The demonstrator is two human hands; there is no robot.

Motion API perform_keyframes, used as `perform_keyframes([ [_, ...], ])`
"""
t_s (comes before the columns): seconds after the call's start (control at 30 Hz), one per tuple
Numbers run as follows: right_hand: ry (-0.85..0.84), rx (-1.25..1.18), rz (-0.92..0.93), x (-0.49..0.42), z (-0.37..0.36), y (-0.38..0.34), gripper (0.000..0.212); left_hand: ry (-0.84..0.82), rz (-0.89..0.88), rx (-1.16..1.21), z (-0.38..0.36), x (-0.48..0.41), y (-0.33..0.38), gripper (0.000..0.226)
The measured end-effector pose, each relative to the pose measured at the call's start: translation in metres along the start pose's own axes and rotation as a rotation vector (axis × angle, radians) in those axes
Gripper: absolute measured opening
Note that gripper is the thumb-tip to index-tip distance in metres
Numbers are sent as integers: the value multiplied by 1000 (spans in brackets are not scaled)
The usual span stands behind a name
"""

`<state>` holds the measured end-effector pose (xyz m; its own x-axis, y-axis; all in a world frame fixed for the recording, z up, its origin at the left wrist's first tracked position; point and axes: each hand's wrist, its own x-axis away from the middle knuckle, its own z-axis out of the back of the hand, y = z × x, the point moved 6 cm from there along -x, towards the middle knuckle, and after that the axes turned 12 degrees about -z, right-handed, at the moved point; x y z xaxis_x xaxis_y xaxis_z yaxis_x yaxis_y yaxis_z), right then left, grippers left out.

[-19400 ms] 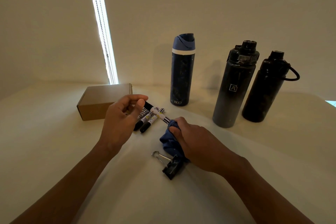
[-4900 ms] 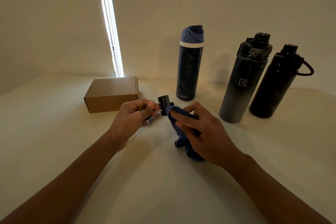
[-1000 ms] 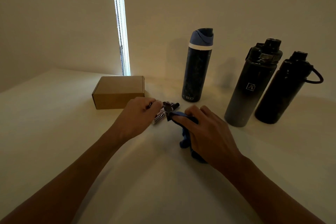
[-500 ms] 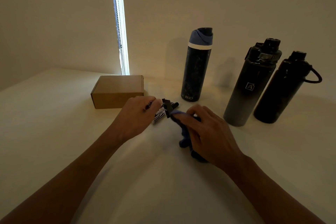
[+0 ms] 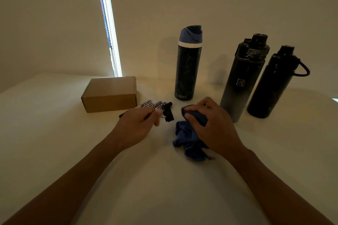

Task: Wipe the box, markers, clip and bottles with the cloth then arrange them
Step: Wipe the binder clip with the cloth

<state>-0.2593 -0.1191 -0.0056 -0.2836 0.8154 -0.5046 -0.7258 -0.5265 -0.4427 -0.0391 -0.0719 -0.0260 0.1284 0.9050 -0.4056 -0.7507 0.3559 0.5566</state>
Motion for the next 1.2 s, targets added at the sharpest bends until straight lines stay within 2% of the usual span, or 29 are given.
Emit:
perform_keyframes([
  [0.07,18,8,-33,-2,5,7,28,-9,-94,-249,-4,1,3,41],
  [0.13,13,10,-55,-3,9,13,26,8,-148,-356,-8,-1,3,38],
  [0.3,-31,13,-106,-8,11,25,17,116,-2,-382,-3,-5,-11,27],
  [0.47,-55,2,-105,-8,11,27,9,183,8,-432,6,-6,-14,28],
  [0.53,-66,-7,-105,-7,10,28,9,206,-32,-418,9,-7,-14,29],
  [0.67,-75,-14,-97,-7,8,31,9,273,-127,-387,25,-7,-7,16],
  [0.8,-74,-12,-87,-6,9,29,9,432,-94,-288,60,-2,-13,9],
  [0.93,-73,-14,-79,-6,8,27,10,442,-11,-55,72,-2,-35,10],
  [1.03,-90,-24,-84,-5,6,26,11,443,-20,-117,77,-1,-34,10],
  [1.1,-83,-22,-81,-5,6,25,10,428,-63,-149,80,-1,-32,2],
  [1.2,-72,-9,-61,-4,4,24,11,347,-83,-62,76,0,-37,8],
])
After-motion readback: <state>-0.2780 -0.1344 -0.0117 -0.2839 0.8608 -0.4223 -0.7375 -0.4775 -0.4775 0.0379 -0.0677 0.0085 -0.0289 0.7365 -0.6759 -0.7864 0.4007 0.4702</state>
